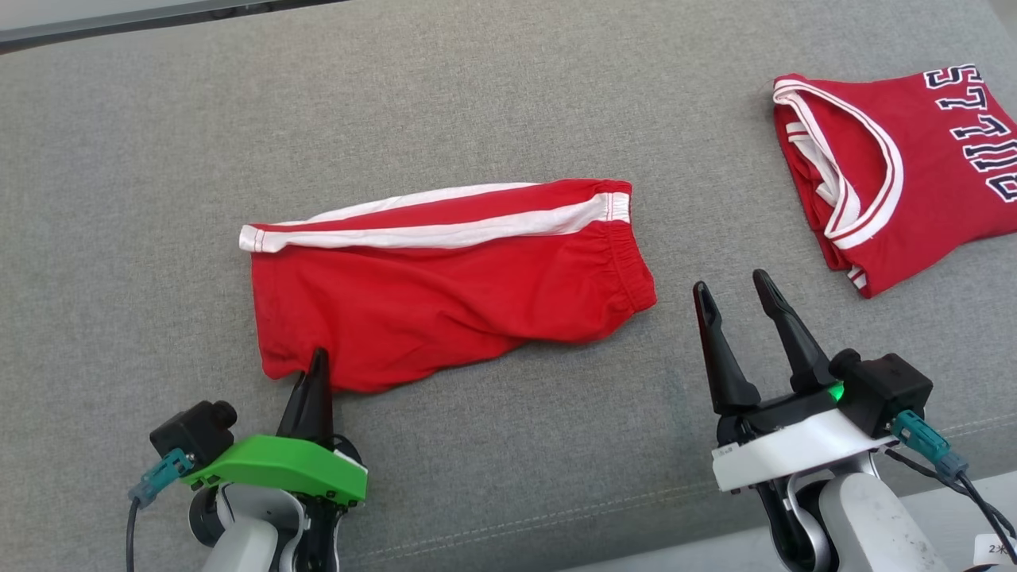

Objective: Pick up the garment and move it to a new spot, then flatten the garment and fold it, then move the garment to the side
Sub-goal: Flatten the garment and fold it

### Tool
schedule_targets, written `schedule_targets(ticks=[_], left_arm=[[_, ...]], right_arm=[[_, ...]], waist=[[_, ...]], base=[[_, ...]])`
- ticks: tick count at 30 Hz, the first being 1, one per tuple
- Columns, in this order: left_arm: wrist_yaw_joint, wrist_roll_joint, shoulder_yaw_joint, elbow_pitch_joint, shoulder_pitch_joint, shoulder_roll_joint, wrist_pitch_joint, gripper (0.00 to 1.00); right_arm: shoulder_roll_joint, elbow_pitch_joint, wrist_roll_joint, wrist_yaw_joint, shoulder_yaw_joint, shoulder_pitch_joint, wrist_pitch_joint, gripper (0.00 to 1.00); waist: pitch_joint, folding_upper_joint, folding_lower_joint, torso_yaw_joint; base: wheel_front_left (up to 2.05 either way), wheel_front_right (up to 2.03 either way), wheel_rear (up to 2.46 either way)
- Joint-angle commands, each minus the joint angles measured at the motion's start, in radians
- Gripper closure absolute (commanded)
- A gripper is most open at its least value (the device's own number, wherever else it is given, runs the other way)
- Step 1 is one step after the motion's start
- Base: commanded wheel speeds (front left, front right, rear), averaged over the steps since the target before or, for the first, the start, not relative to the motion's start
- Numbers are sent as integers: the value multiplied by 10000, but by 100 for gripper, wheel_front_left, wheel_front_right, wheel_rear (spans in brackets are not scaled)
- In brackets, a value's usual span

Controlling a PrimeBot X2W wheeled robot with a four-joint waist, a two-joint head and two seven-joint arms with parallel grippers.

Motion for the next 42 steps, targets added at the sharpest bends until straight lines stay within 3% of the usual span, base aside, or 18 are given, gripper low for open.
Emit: schedule_targets(ticks=[1, 2, 10, 17, 23, 28, 42], left_arm=[[88, 34, -24, 59, 157, 96, 12, 53], [105, 41, -36, 75, 156, 82, 19, 0], [1153, 957, 154, 137, 193, 528, -381, 0], [1919, 2316, 401, -878, 269, 1099, -657, 0], [2108, 3731, 870, -2546, 463, 1399, -694, 0], [1998, 4548, 718, -3356, 747, 1622, -691, 0], [2197, 4765, 281, -3473, 1935, 1576, -613, 0]], right_arm=[[-64, 38, 59, -1, 12, 25, -27, 0], [-60, 39, 75, -1, -7, 23, -27, 0], [9, 152, 227, -1, -139, 186, -27, 0], [-96, 164, 166, -1, -371, 192, -27, 0], [-179, 113, -37, -1, -645, 185, 46, 0], [-290, 58, -279, -1, -659, 126, 199, 0], [-228, 377, -558, -1, -710, 833, 698, 0]], waist=[[-59, 0, 0, -31], [-90, 0, 0, -42], [-370, 0, 0, -114], [-617, 0, 0, 34], [-867, 0, 0, 305], [-1140, 0, 0, 366], [-2051, 0, 0, 504]], base=[[0, 0, 0], [0, 0, 0], [0, 0, 0], [0, 0, 0], [0, 0, 0], [0, 0, 0], [0, 0, 0]])
